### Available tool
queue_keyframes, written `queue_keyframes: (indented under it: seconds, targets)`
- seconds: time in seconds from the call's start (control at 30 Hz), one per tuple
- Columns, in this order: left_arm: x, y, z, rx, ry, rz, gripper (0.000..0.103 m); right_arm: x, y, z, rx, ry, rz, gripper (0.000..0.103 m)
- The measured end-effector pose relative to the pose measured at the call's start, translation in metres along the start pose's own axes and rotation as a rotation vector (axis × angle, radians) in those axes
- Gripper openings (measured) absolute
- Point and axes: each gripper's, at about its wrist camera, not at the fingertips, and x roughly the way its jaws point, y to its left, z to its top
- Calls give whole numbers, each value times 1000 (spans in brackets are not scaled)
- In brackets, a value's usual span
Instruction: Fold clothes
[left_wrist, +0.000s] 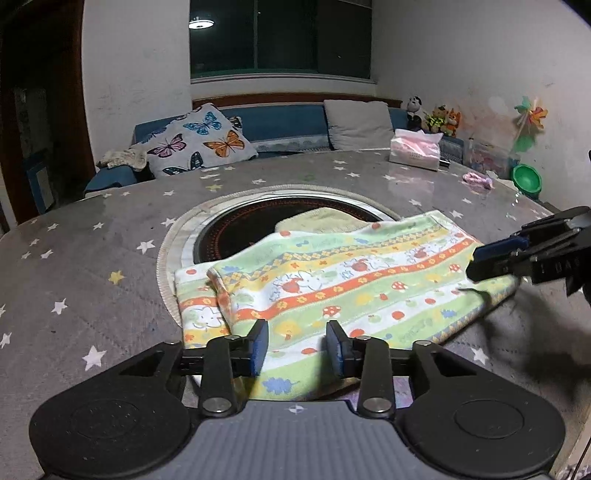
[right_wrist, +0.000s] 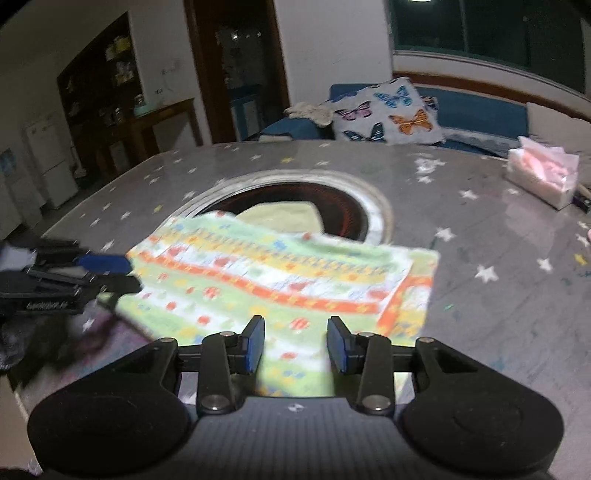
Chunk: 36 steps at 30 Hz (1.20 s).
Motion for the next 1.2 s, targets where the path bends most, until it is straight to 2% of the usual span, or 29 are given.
queue_keyframes:
  seconds: [0.13,0.3,0.47,0.57,0.67,0.73,0.8,0.87,0.9,1.03,1.2]
  targets:
    - [3,5,-1,-32,11,13,42,12,-11,9,32,-16,-14,39]
    - [2,12,-3,-56,18,18,46,28,-25,7,82,13,-38,39]
    - [4,21,3,-103,22,44,51,20,-16,14,62,-13,-41,46]
    - [10,27,1,-132,42,66,55,29,-12,11,52,14,-43,46]
    - [9,34,-1,-173,50,73,66,32,-9,8,31,18,-70,48]
    - [5,37,0,-182,42,89,89,28,-3,13,20,16,-69,51]
    - [1,39,1,-181,35,109,96,24,6,17,-8,10,-50,51]
    - [-2,42,2,-180,32,115,98,23,20,20,-50,10,-20,51]
    - [-4,45,3,-186,30,117,103,24,28,21,-72,12,-3,52]
    - [-11,58,8,-226,22,139,103,31,69,26,-188,29,80,52]
    - [-19,81,12,-325,20,171,103,46,120,24,-330,62,171,52]
